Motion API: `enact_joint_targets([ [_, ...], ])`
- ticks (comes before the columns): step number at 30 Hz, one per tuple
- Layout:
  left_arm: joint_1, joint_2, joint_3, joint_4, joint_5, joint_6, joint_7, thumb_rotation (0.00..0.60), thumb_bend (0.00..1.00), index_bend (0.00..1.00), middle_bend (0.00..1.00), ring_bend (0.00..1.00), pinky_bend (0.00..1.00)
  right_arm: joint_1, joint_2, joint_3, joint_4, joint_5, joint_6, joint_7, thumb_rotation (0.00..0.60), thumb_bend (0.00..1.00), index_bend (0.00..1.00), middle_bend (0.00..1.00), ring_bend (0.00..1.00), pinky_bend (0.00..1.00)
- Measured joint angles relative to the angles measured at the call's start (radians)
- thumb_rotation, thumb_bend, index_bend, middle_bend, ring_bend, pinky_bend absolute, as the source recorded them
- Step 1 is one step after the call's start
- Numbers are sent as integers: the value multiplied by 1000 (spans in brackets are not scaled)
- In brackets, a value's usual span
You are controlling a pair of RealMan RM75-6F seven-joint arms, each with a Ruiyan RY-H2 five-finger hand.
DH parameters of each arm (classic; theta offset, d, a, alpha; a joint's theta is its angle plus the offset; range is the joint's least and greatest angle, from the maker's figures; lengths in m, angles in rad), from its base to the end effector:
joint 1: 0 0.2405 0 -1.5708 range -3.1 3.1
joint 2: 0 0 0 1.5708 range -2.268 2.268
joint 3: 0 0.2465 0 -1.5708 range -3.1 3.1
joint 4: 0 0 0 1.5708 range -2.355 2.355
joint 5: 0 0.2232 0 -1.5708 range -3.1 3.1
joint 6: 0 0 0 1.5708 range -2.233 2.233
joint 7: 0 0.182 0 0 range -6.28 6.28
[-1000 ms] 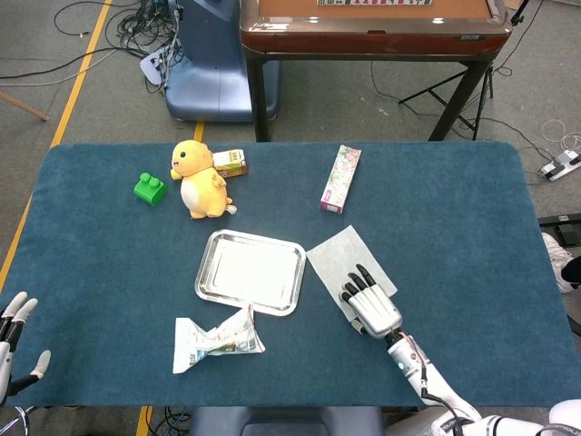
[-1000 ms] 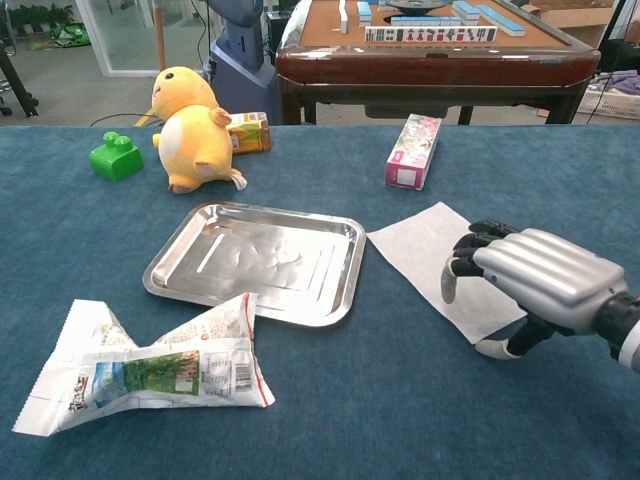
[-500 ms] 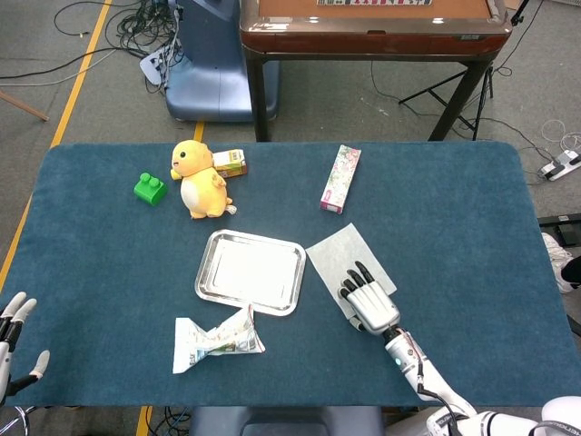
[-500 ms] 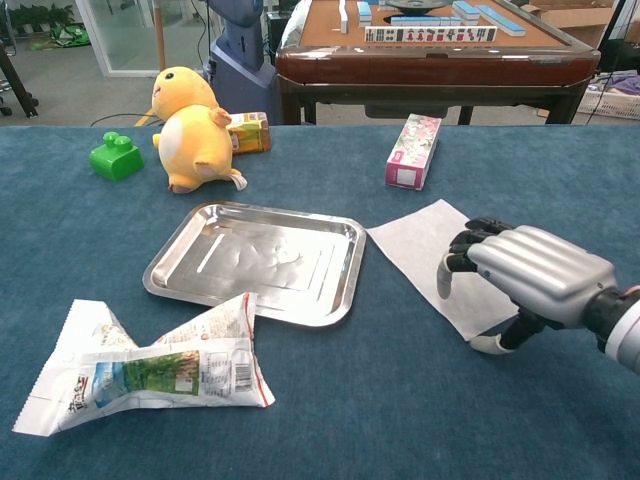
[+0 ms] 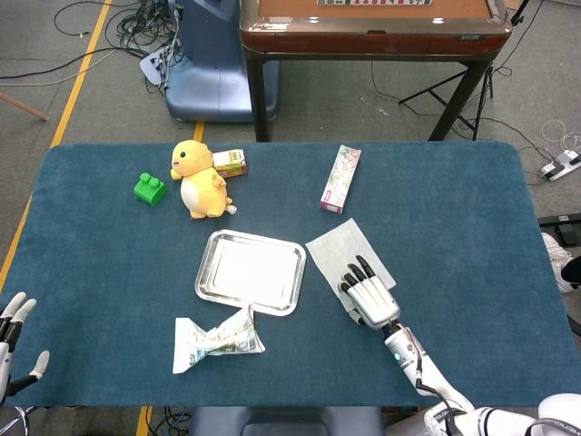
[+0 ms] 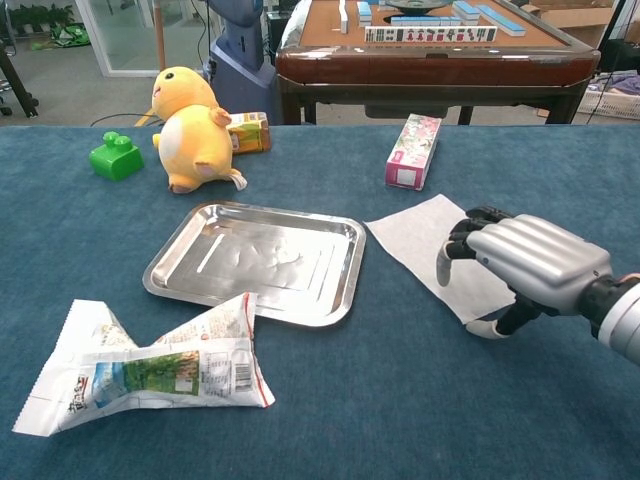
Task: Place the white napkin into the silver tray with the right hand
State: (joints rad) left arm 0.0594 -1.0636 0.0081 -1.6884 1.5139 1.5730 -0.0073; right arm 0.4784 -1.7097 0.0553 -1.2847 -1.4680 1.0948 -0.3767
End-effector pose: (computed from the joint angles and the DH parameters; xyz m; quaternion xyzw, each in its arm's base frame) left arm -0.3205 0.1612 0.1568 -0.5574 -0.4254 -0.3646 0.6127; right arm -0.1910 -0.2981 -0.0852 0.7771 -0.3026 0.3428 0.4325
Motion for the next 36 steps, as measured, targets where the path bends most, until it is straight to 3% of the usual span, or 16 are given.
enact_joint_targets([
  [12, -4, 0, -2, 4, -6, -9, -6, 600, 336, 17, 22, 46, 19, 14, -2, 18, 12, -1, 21, 21, 600, 466, 511, 341, 123, 48],
  [36, -14, 3, -7, -3, -4, -18, 4, 600, 336, 17, 22, 44, 19, 13, 64, 85, -37, 39, 84, 84, 600, 490, 627, 426, 180, 49],
])
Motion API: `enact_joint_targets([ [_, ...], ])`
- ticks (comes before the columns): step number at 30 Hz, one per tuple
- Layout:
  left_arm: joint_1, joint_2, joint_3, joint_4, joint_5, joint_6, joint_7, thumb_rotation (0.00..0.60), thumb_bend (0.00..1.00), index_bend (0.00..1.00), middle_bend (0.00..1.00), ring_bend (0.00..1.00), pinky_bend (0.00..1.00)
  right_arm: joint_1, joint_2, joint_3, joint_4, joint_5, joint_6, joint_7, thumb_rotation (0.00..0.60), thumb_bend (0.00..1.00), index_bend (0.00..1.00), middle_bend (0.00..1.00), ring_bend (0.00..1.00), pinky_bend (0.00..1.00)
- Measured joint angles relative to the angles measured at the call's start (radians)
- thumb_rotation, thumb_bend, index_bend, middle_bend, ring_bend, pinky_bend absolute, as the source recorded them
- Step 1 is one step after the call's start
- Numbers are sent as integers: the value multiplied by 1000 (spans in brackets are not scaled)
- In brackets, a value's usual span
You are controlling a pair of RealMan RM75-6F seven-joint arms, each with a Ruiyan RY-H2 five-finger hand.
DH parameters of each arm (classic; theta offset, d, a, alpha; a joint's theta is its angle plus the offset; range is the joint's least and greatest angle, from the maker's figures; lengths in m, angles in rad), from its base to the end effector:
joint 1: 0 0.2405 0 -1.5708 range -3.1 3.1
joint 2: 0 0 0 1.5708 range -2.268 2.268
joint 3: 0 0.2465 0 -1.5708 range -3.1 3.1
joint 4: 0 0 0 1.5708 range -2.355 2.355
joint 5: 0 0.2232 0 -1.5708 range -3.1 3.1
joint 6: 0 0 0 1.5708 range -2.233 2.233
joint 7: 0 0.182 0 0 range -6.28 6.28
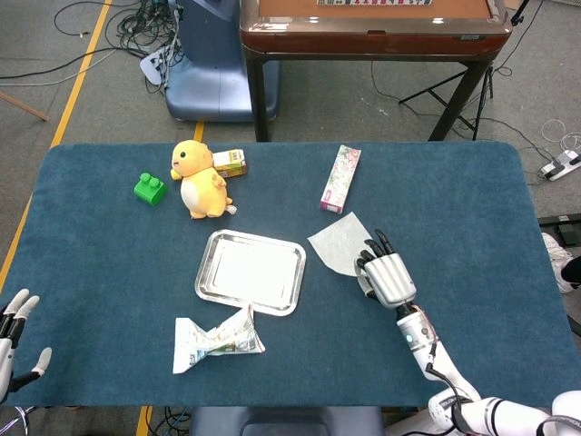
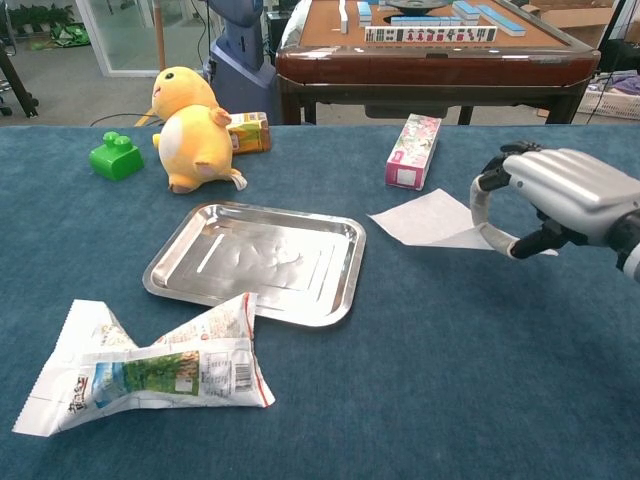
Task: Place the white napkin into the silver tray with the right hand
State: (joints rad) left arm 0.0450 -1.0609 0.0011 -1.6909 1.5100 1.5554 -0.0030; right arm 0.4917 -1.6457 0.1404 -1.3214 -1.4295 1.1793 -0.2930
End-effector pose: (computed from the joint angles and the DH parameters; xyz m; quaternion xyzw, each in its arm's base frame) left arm -0.3192 0.1672 0.1558 -0.5623 -0.4241 -0.3641 0.6094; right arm -0.1875 -0.3316 -0.0361 0.7133 -0.3198 0.4027 0.4761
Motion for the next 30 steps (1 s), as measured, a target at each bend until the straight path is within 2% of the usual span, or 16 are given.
enact_joint_targets([
  [8, 4, 3, 1, -4, 0, 7, -1, 600, 336, 17, 22, 44, 19, 35, 45, 81, -53, 7, 25, 26, 600, 490, 653, 452, 217, 59],
  [15, 10, 4, 1, -10, 7, 22, -4, 600, 335, 17, 22, 44, 19, 148, 58, 183, -107, -5, 12, 47, 600, 490, 656, 459, 225, 68],
  [19, 16, 11, 1, -17, 13, 37, -3, 600, 336, 16, 22, 44, 19, 225, 36, 222, -124, -14, -11, 48, 600, 489, 656, 459, 225, 68],
  [24, 29, 14, 8, -18, 12, 48, -4, 600, 335, 17, 22, 43, 19, 310, -18, 221, -112, -28, -68, 30, 600, 490, 658, 460, 225, 68],
  [30, 42, 11, 11, -7, 6, 59, -15, 600, 336, 17, 22, 43, 19, 343, -80, 145, -41, -56, -102, 12, 600, 490, 658, 460, 229, 68],
])
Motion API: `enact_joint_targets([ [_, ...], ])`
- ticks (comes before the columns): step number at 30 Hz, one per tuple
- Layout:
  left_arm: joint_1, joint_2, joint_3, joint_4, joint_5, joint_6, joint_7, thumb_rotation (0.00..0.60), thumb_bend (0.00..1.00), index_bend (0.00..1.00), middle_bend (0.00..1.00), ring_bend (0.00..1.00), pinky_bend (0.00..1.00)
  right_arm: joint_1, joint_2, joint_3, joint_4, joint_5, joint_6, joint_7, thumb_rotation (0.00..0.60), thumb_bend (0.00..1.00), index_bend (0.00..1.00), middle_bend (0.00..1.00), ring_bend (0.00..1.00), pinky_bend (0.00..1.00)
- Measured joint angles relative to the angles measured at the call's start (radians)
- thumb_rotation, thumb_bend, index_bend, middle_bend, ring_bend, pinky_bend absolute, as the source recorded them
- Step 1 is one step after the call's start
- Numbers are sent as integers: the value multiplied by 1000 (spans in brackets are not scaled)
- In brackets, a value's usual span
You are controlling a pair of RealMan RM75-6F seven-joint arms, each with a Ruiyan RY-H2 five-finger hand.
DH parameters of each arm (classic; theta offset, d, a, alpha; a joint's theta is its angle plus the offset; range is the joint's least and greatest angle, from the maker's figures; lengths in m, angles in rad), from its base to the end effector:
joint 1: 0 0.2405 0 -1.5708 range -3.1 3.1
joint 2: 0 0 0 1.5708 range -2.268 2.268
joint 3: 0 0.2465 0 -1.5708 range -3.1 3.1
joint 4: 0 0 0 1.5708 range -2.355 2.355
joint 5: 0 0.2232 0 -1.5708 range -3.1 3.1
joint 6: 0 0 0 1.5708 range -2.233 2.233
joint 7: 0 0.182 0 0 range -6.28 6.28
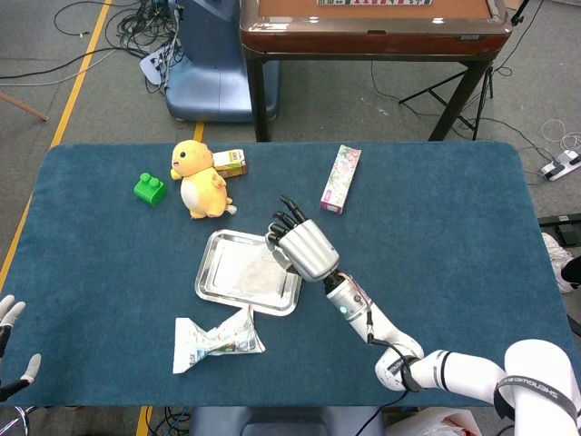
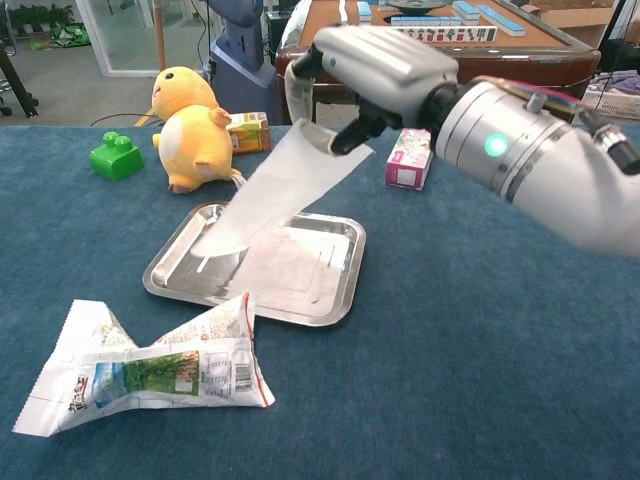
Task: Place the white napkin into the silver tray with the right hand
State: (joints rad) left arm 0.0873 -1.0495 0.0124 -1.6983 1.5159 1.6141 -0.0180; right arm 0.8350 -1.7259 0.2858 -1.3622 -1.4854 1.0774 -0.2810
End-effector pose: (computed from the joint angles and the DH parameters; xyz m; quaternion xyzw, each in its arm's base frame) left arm -0.3211 0.1515 0.1663 -0.5440 -0.4230 -0.3685 0.6240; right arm -0.0134 -0.3691 -0.0493 0.7445 -0.2214 0.5228 0.3513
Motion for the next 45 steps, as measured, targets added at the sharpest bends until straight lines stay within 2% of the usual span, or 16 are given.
enact_joint_targets([
  [9, 2, -4, 1, 10, -2, -6, -7, 600, 336, 17, 22, 43, 19, -13, -38, -141, 116, -109, 32, 12, 600, 489, 657, 462, 230, 68],
  [21, -1, -8, 2, 18, 1, -16, -10, 600, 335, 17, 22, 43, 19, -44, -79, -211, 185, -132, 41, -23, 600, 489, 657, 462, 230, 68],
  [32, -2, -8, 2, 26, 3, -20, -19, 600, 336, 17, 22, 43, 19, -68, -133, -239, 248, -145, 55, -36, 600, 486, 657, 462, 229, 68],
  [45, 4, -6, 0, 26, -1, -12, -19, 600, 335, 17, 22, 43, 19, -26, -183, -208, 346, -165, 58, 40, 600, 486, 657, 461, 231, 68],
])
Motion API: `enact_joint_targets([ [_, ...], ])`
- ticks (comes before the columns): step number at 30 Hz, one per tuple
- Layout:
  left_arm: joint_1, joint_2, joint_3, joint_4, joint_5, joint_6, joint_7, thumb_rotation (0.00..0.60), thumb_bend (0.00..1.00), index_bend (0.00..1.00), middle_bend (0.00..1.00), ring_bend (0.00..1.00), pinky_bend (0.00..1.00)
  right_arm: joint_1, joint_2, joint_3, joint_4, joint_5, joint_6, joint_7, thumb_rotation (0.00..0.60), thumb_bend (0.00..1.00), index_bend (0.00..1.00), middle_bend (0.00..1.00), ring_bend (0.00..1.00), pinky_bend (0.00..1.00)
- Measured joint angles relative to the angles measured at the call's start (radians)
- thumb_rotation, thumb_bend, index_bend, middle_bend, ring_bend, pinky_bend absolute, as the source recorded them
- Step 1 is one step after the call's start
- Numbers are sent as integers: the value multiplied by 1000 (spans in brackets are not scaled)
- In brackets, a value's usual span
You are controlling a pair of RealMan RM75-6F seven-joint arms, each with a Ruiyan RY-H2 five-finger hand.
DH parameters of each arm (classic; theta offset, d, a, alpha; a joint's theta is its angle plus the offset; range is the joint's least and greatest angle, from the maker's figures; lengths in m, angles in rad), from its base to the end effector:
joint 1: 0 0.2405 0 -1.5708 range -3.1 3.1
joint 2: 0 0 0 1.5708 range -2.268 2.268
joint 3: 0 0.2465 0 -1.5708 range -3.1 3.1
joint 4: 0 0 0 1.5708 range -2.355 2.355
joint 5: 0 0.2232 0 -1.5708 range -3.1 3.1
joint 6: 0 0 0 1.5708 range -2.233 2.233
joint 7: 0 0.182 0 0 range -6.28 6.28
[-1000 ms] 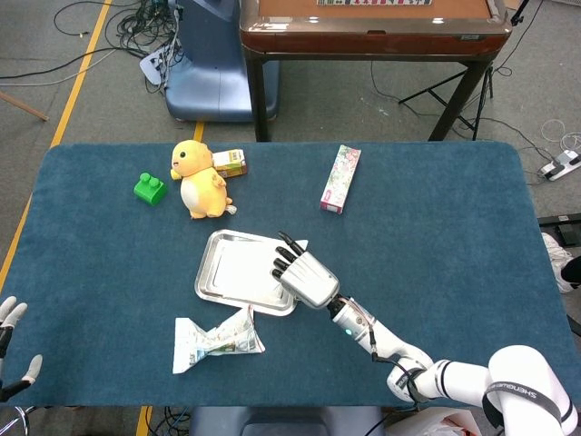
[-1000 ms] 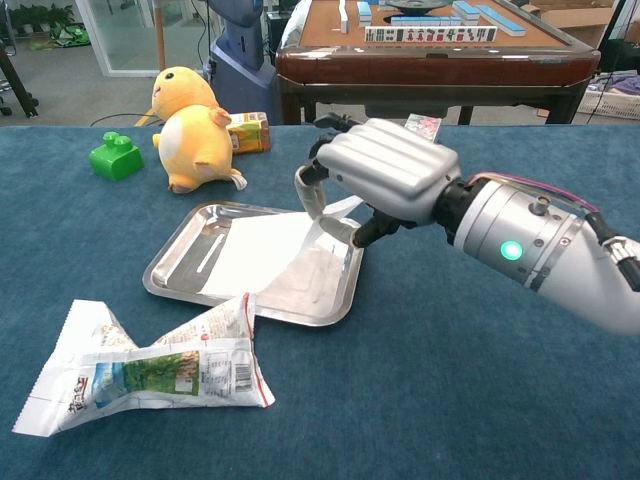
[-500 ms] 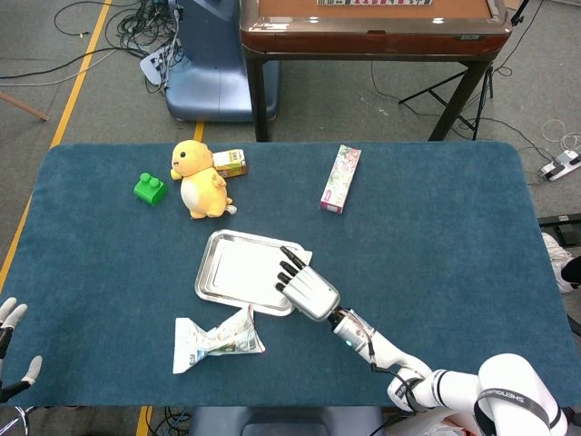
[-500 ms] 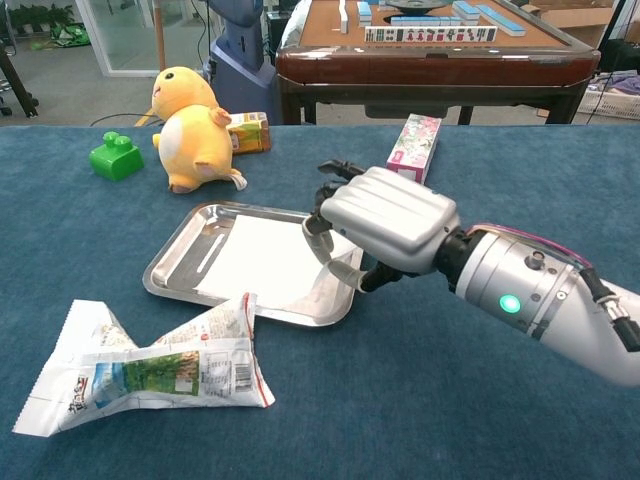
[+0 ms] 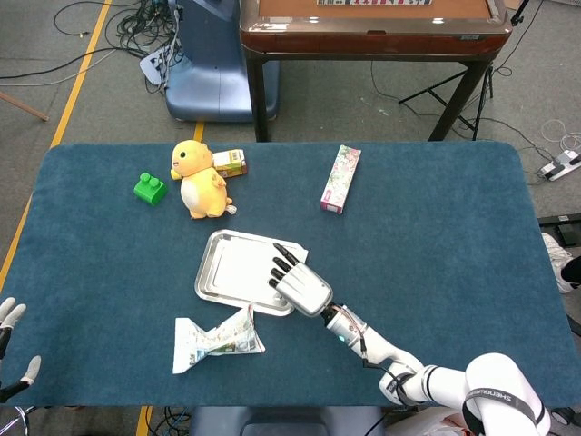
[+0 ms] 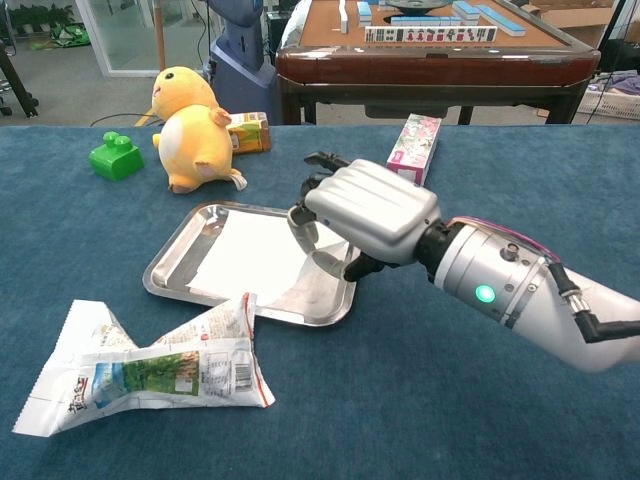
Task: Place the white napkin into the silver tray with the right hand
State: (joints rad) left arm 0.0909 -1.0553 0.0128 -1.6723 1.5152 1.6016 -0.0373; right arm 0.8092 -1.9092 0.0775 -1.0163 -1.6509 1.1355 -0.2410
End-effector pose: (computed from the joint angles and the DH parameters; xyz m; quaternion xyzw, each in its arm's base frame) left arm -0.3273 0.1497 0.1649 -0.5455 -0.4275 -0.3638 0.6224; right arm -0.0657 -0.3359 -0.1244 0.8134 -0.1358 0.4528 0.3388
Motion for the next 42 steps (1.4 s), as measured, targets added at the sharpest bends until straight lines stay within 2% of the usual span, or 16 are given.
enact_joint_targets([
  [9, 4, 2, 1, -9, -4, 1, 11, 600, 336, 17, 22, 43, 19, 49, -46, 13, 99, -22, 2, 101, 600, 486, 657, 461, 231, 68],
  [15, 8, 5, 1, -15, -7, 4, 17, 600, 336, 17, 22, 43, 19, 67, -70, 4, 144, -36, 5, 147, 600, 487, 658, 461, 231, 68],
  [35, 12, 3, 0, -25, -10, 6, 34, 600, 335, 17, 22, 43, 19, 72, -69, -37, 212, -55, 23, 236, 600, 458, 657, 446, 231, 68],
  [39, 12, 2, -1, -27, -13, 3, 40, 600, 336, 17, 22, 43, 19, 76, -68, -37, 220, -51, 18, 242, 600, 386, 654, 428, 229, 68],
  [42, 11, 2, -2, -28, -14, 2, 42, 600, 336, 17, 22, 43, 19, 75, -69, -36, 220, -44, 10, 235, 600, 299, 603, 397, 206, 68],
])
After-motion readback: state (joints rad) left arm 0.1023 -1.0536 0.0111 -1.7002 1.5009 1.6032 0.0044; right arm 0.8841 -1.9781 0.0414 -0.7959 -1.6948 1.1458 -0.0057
